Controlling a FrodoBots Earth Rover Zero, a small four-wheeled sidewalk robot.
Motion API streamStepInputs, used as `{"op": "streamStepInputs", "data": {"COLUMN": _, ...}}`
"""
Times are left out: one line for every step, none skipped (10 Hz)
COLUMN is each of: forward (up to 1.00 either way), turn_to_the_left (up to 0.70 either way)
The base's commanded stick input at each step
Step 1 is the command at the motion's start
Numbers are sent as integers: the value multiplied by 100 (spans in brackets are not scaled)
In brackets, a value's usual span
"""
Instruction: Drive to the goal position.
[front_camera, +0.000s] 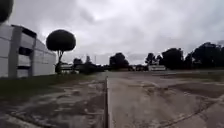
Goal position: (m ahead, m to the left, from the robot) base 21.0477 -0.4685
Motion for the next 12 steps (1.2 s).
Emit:
{"op": "streamStepInputs", "data": {"forward": 70, "turn_to_the_left": 0}}
{"op": "streamStepInputs", "data": {"forward": 70, "turn_to_the_left": 0}}
{"op": "streamStepInputs", "data": {"forward": 70, "turn_to_the_left": 0}}
{"op": "streamStepInputs", "data": {"forward": 70, "turn_to_the_left": 0}}
{"op": "streamStepInputs", "data": {"forward": 70, "turn_to_the_left": 0}}
{"op": "streamStepInputs", "data": {"forward": 70, "turn_to_the_left": 0}}
{"op": "streamStepInputs", "data": {"forward": 70, "turn_to_the_left": 0}}
{"op": "streamStepInputs", "data": {"forward": 70, "turn_to_the_left": 0}}
{"op": "streamStepInputs", "data": {"forward": 70, "turn_to_the_left": 0}}
{"op": "streamStepInputs", "data": {"forward": 70, "turn_to_the_left": 0}}
{"op": "streamStepInputs", "data": {"forward": 70, "turn_to_the_left": 0}}
{"op": "streamStepInputs", "data": {"forward": 70, "turn_to_the_left": 0}}
